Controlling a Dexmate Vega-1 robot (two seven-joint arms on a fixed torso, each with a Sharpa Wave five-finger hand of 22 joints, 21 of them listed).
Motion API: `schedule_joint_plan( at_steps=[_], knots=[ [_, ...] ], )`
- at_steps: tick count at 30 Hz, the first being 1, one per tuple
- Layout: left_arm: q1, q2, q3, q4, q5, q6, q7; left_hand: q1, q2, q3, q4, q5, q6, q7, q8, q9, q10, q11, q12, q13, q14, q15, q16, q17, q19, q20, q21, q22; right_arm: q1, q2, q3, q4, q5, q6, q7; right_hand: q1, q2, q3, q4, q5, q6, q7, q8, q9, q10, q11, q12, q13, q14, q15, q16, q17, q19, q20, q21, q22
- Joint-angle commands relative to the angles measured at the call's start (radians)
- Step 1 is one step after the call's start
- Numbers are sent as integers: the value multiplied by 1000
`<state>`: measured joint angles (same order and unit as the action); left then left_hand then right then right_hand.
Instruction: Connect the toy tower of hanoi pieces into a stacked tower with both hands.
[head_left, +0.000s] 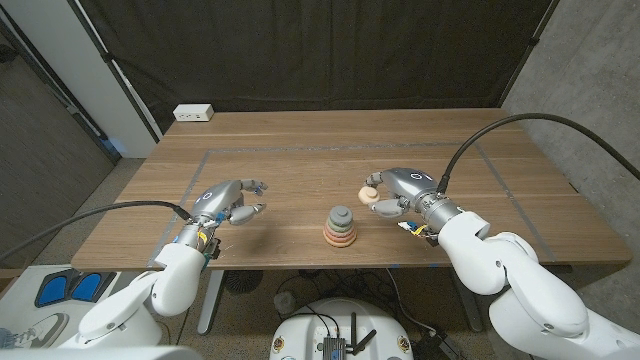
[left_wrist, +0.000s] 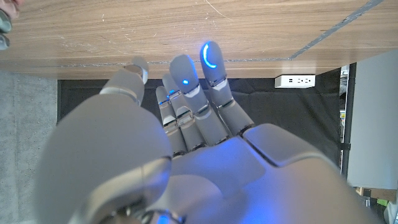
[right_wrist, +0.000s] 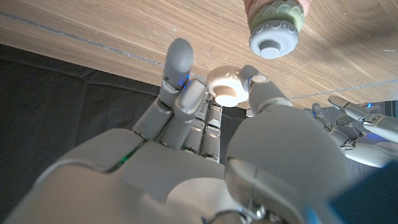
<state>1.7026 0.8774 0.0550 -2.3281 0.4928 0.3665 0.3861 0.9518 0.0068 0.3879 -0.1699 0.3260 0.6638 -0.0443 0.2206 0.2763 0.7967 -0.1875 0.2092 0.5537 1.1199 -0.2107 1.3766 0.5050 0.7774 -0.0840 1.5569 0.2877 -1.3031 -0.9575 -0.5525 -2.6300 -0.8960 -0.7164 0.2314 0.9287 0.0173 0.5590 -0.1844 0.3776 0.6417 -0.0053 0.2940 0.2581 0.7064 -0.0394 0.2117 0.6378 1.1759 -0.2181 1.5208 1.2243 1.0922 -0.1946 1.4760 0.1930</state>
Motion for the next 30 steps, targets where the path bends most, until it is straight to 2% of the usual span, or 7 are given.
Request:
schedule_joint_plan(
  at_steps=[1, 14, 30],
  knots=[
    [7, -15, 5, 1, 38, 16, 11, 3, -4, 7, 3, 4, 7, 1, -4, 6, 3, 0, -1, 3, -6, -10, -3, -6, 5, -126, -1, -1, 58, 48, -20, 31, 27, 41, 56, 61, 60, 26, 17, 5, 41, -37, 7, 2, 74, -70, 1, 5, 4, 1, 6, 4, 8, -28, 5, 4],
    [2, -20, 7, 2, 34, 26, -6, 5, -3, 7, 3, 3, 9, 0, -4, 7, 5, -2, -1, 4, -3, -10, -1, -11, 5, -126, 0, -1, 142, 93, -77, 65, 3, 50, 138, 60, 59, 26, 16, 6, 41, -34, 6, 2, 71, -69, -2, 7, 0, 0, 4, 2, 7, -28, 4, 4],
    [-3, -19, 5, 10, 21, 26, -12, 3, -4, 7, 4, 3, 7, 0, -5, 8, 4, -2, -2, 5, 1, -10, 5, -10, 5, -126, 1, -2, 202, 137, -122, 102, -7, 57, 204, 58, 58, 25, 17, 7, 37, -29, 2, 1, 72, -63, -4, 7, 1, 1, 7, 4, 7, -28, 4, 3]
  ],
)
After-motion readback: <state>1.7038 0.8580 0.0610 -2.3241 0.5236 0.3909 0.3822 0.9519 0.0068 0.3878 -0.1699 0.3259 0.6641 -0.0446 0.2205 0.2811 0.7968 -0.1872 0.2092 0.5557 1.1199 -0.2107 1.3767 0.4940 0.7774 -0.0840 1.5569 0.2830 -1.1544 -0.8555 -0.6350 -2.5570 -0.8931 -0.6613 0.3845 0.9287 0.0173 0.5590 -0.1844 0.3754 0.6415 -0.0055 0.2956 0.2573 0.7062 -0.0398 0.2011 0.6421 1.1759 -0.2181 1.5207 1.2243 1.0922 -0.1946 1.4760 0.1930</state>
